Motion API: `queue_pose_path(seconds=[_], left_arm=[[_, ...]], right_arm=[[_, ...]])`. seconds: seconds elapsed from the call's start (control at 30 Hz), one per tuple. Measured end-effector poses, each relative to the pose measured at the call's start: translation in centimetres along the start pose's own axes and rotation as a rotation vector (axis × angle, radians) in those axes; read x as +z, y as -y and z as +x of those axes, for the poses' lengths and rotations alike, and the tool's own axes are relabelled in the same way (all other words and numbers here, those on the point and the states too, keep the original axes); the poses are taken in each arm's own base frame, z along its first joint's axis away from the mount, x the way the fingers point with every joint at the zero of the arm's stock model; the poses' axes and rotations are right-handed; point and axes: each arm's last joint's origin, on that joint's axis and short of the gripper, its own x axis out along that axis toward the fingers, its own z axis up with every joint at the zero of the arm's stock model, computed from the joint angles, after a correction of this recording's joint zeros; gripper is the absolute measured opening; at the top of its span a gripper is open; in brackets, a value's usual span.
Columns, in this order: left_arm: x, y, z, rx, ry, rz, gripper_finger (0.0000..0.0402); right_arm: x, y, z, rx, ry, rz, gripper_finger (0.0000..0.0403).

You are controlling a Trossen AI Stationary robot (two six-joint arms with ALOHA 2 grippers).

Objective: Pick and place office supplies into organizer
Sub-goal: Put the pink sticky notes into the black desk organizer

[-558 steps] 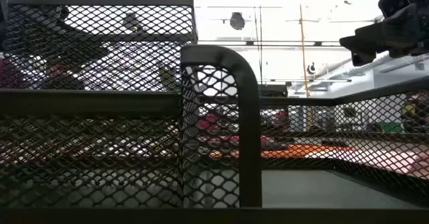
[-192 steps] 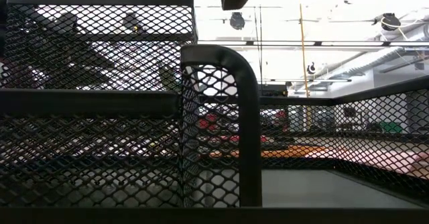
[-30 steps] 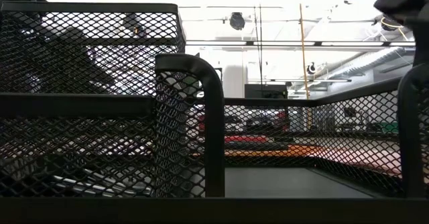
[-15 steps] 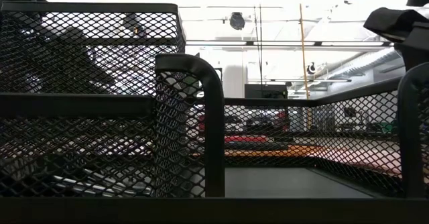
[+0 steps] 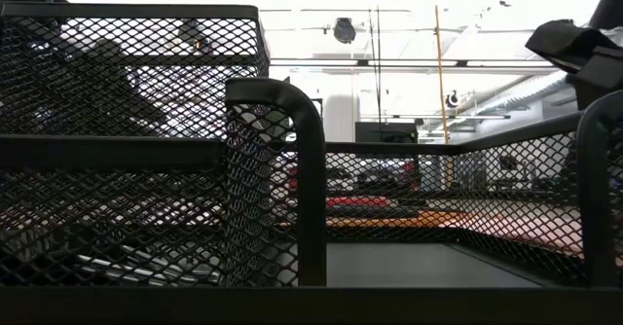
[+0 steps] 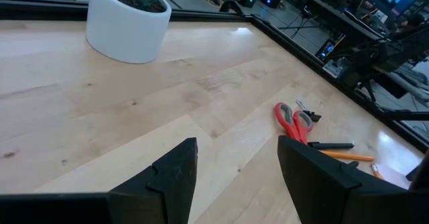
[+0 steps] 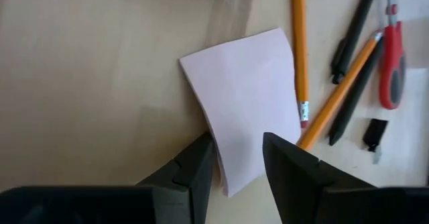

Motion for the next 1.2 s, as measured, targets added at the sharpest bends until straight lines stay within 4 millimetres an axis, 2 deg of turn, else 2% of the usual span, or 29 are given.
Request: queue_pose_path(seconds=[0.23,0.33,0.5,0.77,0.93,1.2], left_arm=[[0.0,0.0,0.0,0.0,-0.001,-0.003,0.0212],[0.0,0.0,0.0,0.0,0.0,-0.006,0.0212],[0.0,0.0,0.0,0.0,-0.001,-0.019,0.0212],[0.0,0.0,0.0,0.0,-0.001,-0.02,0.0212],[0.0,0.0,0.0,0.0,-0.002,-0.02,0.0212],[0.0,0.0,0.0,0.0,-0.002,-0.02,0.0212]], right_arm=[[0.3,0.1,0.3,0.01,0.009,-0.016,0.0111],[0.6,0.1,0.5,0.021,0.02,-0.023,0.0082],[0.7,0.2,1.3,0.03,0.042,0.006,0.001],[0.6,0.6,1.8,0.007,0.046,0.062,0.0003],[0.5,1.4,0.7,0.004,0.058,0.099,0.0001],[0.8,4.5,-3.1,-0.025,0.183,0.238,0.0001]])
